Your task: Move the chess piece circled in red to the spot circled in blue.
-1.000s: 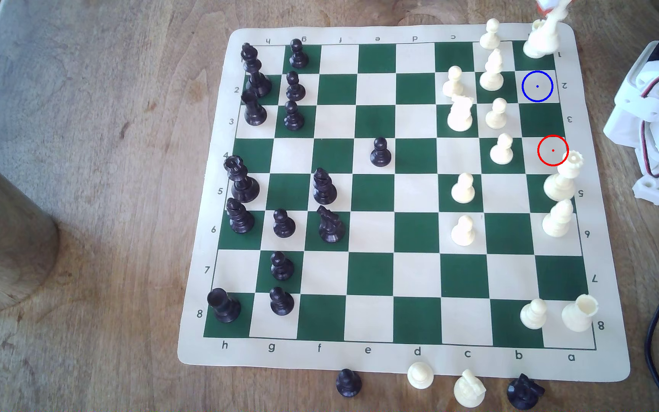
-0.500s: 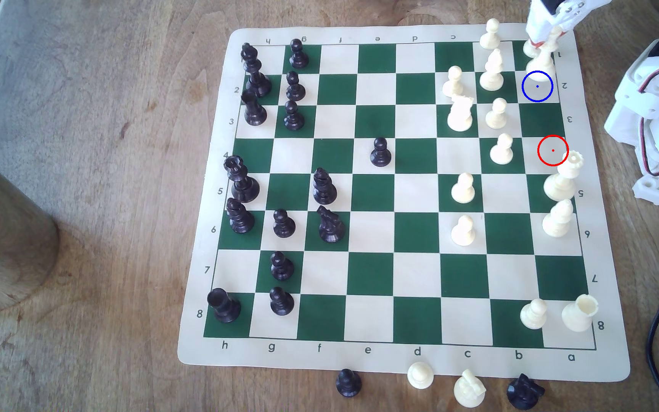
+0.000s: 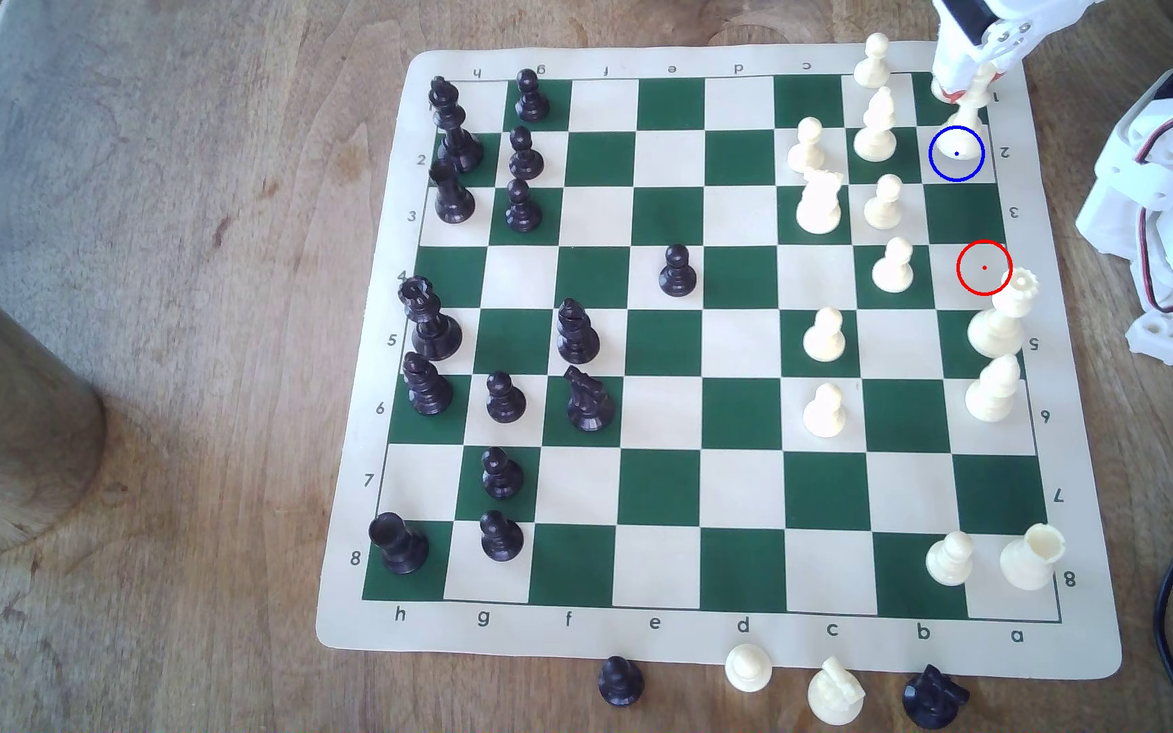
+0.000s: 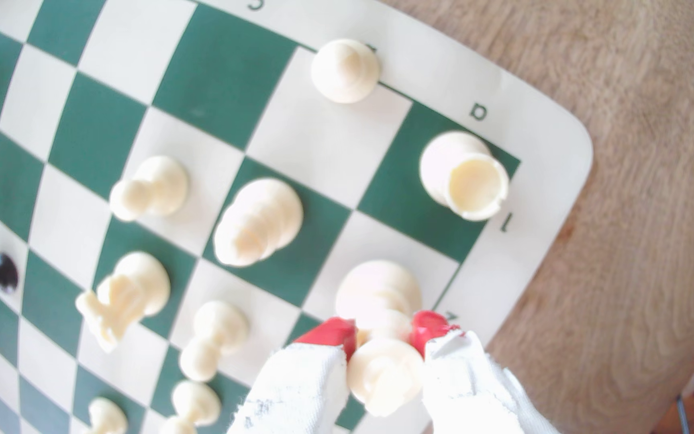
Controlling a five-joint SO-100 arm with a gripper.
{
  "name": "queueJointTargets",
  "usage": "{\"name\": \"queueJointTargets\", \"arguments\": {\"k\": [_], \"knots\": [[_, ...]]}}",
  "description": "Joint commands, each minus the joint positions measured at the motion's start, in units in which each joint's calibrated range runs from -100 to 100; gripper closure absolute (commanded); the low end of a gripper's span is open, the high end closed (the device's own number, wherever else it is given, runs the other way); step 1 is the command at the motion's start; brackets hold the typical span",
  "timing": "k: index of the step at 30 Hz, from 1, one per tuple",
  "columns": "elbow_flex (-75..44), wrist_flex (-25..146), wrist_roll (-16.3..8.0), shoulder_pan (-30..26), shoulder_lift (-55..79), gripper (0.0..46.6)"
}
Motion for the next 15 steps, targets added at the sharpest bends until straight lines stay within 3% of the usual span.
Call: {"name": "queueJointTargets", "arguments": {"k": [1, 15], "knots": [[-0.04, -0.96, 0.29, -0.09, 0.35, 46.4], [2.14, -3.5, 0.54, 0.22, 0.77, 46.3]]}}
